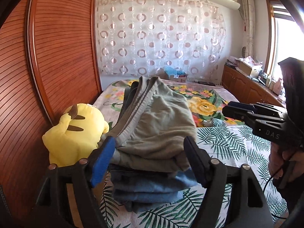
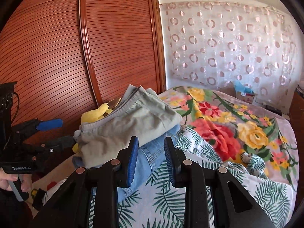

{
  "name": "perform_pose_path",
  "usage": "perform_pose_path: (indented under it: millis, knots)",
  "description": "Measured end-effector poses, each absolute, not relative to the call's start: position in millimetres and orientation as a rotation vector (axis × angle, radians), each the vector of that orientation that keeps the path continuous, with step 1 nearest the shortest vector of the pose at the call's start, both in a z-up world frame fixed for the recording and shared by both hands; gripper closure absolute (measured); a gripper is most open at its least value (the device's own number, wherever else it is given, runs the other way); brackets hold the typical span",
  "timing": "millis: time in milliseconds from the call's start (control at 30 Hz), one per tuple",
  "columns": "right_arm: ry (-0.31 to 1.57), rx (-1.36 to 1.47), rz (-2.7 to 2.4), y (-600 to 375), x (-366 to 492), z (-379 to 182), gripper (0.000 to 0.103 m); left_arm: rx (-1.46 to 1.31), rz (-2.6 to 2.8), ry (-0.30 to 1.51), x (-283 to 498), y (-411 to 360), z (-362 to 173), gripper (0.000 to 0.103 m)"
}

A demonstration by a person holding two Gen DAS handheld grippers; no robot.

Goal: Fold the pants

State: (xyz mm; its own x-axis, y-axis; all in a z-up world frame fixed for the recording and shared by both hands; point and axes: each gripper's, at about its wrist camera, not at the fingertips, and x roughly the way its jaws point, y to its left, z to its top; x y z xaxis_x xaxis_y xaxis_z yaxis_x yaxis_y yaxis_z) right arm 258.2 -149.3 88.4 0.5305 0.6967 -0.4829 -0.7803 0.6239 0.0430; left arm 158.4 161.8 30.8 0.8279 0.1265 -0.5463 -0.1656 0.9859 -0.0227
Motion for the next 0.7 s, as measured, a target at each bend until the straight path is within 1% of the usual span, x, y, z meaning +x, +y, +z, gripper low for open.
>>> perform_pose_path:
  millis: [300,367,433,500,700]
  knots:
    - [0.469,-0.163,0.856,-175,218,93,0.073,-0.033,0.128,0.544,136,144,45,0.020]
    - [0.465,-0.157,0.849,-180,212,95,0.071,-0.028,0.122,0.537,131,140,48,0.017]
    - [0.458,-0.153,0.837,-185,204,96,0.066,-0.023,0.112,0.529,125,136,50,0.014]
    - [0.452,-0.148,0.827,-190,196,97,0.065,-0.017,0.095,0.525,121,131,52,0.012]
    - [0.434,-0.140,0.786,-203,169,99,0.064,0.002,0.054,0.499,105,114,61,0.000]
